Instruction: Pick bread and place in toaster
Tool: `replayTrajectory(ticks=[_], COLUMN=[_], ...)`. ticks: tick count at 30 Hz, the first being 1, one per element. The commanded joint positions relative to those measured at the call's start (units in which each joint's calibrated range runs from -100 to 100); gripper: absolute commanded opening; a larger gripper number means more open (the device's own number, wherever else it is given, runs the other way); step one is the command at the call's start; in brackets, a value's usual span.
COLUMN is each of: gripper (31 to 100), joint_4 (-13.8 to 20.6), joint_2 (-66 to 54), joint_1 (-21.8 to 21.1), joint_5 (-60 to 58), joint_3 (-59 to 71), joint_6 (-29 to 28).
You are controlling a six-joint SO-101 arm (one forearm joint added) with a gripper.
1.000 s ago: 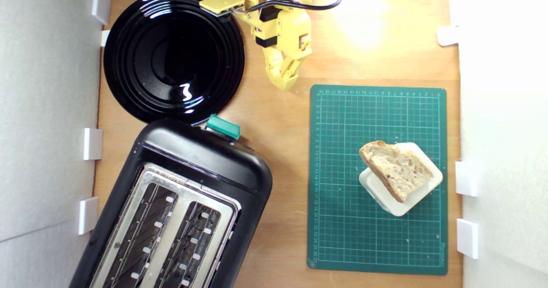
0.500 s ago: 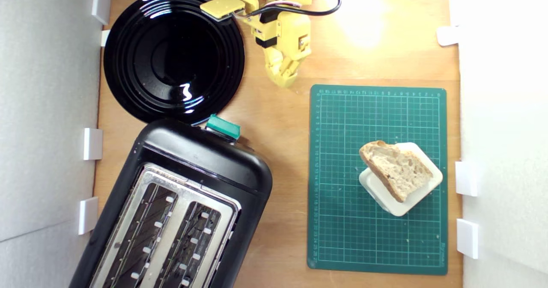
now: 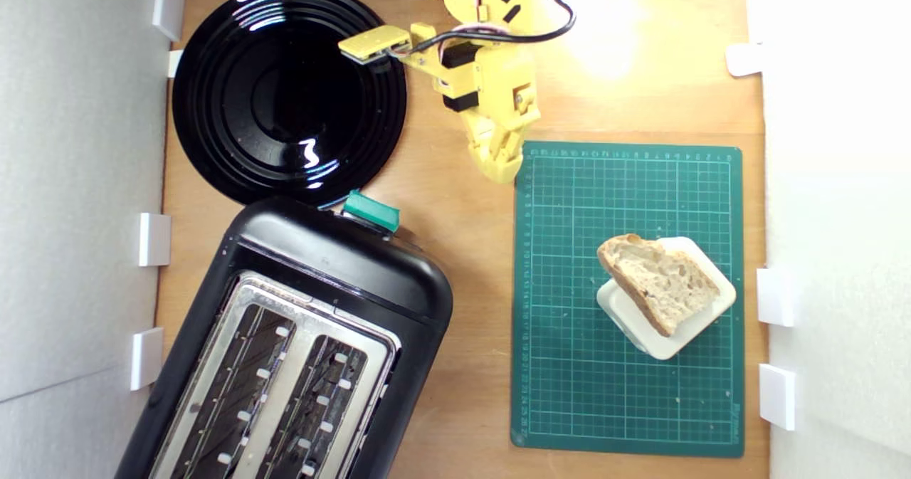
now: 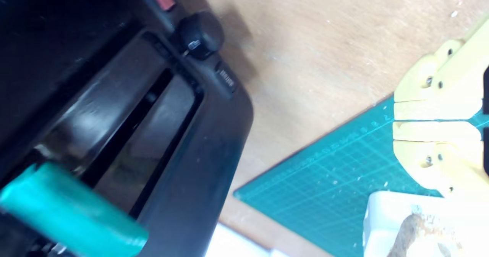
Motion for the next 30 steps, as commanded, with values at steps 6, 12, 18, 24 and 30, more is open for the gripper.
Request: replayTrajectory(ticks=[6, 12, 18, 24, 30], gripper=[39.7, 39.8, 39.9, 39.9, 39.9], joint_4=[9.1, 21.8, 30.3, 31.9, 36.1], joint_2=[15.2, 21.7, 32.2, 37.9, 46.8], joint_1=[-1.5, -1.4, -0.7, -0.7, 1.7], joint_5=[-18.7, -28.7, -43.7, -54.2, -67.0], joint_3=[-5.9, -5.0, -5.0, -4.9, -5.0], joint_6=[-8.7, -16.7, -22.5, -23.1, -23.0])
